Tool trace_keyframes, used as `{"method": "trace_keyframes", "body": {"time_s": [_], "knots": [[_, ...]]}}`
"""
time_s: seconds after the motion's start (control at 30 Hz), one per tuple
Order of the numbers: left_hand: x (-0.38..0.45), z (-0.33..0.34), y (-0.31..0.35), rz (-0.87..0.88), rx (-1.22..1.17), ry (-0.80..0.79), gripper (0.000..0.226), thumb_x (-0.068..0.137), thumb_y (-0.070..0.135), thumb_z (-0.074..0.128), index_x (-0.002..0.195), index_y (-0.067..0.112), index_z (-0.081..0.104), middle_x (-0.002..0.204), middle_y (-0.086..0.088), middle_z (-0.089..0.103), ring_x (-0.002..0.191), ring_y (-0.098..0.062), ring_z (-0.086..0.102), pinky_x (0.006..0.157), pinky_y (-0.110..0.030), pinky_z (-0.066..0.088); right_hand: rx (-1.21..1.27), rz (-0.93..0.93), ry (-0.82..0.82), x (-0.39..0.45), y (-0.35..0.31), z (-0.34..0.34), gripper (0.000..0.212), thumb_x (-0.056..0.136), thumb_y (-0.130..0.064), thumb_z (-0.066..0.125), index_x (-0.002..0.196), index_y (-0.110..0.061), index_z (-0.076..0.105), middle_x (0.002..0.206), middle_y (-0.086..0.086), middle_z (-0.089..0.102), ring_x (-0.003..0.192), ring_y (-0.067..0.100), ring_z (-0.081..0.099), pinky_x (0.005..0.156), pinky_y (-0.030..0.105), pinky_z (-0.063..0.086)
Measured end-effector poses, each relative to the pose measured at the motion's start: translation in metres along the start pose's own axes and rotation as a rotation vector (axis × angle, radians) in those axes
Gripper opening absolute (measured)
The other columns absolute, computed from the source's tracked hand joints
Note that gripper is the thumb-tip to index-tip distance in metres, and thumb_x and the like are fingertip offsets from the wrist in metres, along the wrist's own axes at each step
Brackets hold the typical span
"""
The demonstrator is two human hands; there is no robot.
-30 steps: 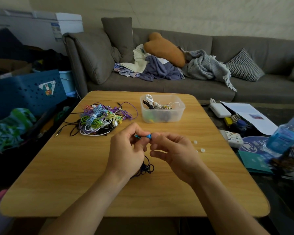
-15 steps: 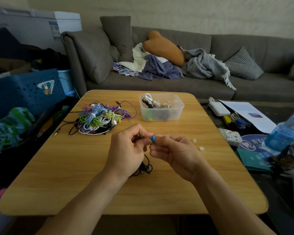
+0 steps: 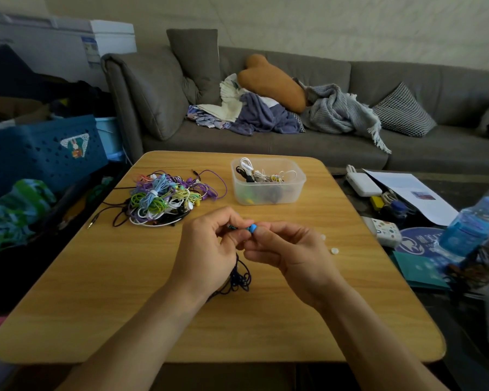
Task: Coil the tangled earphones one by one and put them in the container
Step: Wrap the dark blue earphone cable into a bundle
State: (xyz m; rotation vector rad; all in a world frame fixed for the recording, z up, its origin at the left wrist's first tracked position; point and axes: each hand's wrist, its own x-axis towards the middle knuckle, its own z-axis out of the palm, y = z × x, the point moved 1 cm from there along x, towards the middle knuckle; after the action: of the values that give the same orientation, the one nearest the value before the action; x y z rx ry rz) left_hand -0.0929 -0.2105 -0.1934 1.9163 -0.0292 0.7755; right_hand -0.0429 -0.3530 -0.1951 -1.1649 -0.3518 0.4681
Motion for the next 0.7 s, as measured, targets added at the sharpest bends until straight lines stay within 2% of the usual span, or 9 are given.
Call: {"method": "trace_keyframes", "body": {"time_s": [0.13, 0.2, 0.33, 0.4, 0.5, 0.6, 0.7], "knots": [[0.002, -0.003, -0.002, 0.093, 0.076, 0.002, 0.016, 0.079, -0.007, 0.070, 0.084, 0.008, 0.074, 0.084, 0.009, 0.071, 0.082, -0.005, 0.068, 0.075, -0.024, 0.056, 0.042, 0.026, 0.018, 0.000, 0.002, 0.003, 0.016, 0.074, -0.011, 0.072, 0.086, -0.001, 0.076, 0.081, 0.021, 0.072, 0.073, 0.024, 0.073, 0.067, 0.031, 0.059], [0.003, -0.005, -0.001, 0.180, 0.108, -0.007, 0.009, 0.079, 0.001, 0.068, 0.083, 0.004, 0.075, 0.081, 0.007, 0.070, 0.079, -0.006, 0.067, 0.071, -0.027, 0.056, 0.043, 0.040, 0.026, 0.000, 0.002, 0.004, 0.020, 0.073, -0.011, 0.072, 0.089, 0.001, 0.075, 0.081, 0.022, 0.072, 0.073, 0.024, 0.073, 0.067, 0.031, 0.059], [0.003, -0.004, 0.000, 0.261, 0.139, 0.014, 0.013, 0.078, 0.006, 0.067, 0.085, 0.004, 0.078, 0.078, -0.001, 0.071, 0.074, -0.007, 0.066, 0.065, -0.030, 0.056, 0.013, 0.052, 0.057, 0.000, 0.002, 0.004, 0.018, 0.078, -0.009, 0.071, 0.090, 0.003, 0.074, 0.081, 0.023, 0.072, 0.071, 0.025, 0.072, 0.066, 0.030, 0.059], [0.000, -0.002, 0.001, 0.238, 0.144, 0.032, 0.019, 0.077, 0.000, 0.071, 0.092, 0.008, 0.078, 0.081, 0.001, 0.072, 0.079, -0.004, 0.066, 0.070, -0.021, 0.055, -0.022, 0.046, 0.091, 0.001, 0.002, 0.004, 0.010, 0.085, -0.005, 0.068, 0.085, 0.002, 0.074, 0.082, 0.024, 0.072, 0.067, 0.023, 0.071, 0.064, 0.029, 0.058], [-0.007, 0.000, 0.002, 0.150, 0.144, 0.055, 0.033, 0.079, -0.010, 0.070, 0.101, 0.014, 0.077, 0.090, 0.013, 0.069, 0.088, 0.004, 0.066, 0.076, -0.008, 0.048, -0.036, 0.048, 0.107, 0.003, 0.003, 0.006, 0.013, 0.087, -0.002, 0.066, 0.078, 0.000, 0.075, 0.078, 0.021, 0.071, 0.065, 0.021, 0.068, 0.063, 0.028, 0.057], [-0.013, 0.000, 0.003, 0.032, 0.108, 0.033, 0.037, 0.085, -0.004, 0.067, 0.110, 0.023, 0.073, 0.103, 0.015, 0.068, 0.099, 0.008, 0.064, 0.083, -0.009, 0.049, -0.057, 0.028, 0.098, 0.004, 0.004, 0.006, 0.010, 0.084, -0.002, 0.069, 0.078, -0.002, 0.077, 0.075, 0.019, 0.071, 0.066, 0.021, 0.067, 0.064, 0.028, 0.056], [-0.012, 0.000, 0.004, -0.045, 0.016, -0.026, 0.037, 0.088, -0.004, 0.063, 0.115, 0.020, 0.070, 0.107, 0.010, 0.070, 0.099, 0.010, 0.064, 0.085, -0.010, 0.049, -0.086, -0.024, 0.100, 0.005, 0.004, 0.004, 0.009, 0.079, -0.007, 0.074, 0.084, 0.001, 0.076, 0.078, 0.021, 0.072, 0.068, 0.023, 0.068, 0.066, 0.030, 0.057]]}}
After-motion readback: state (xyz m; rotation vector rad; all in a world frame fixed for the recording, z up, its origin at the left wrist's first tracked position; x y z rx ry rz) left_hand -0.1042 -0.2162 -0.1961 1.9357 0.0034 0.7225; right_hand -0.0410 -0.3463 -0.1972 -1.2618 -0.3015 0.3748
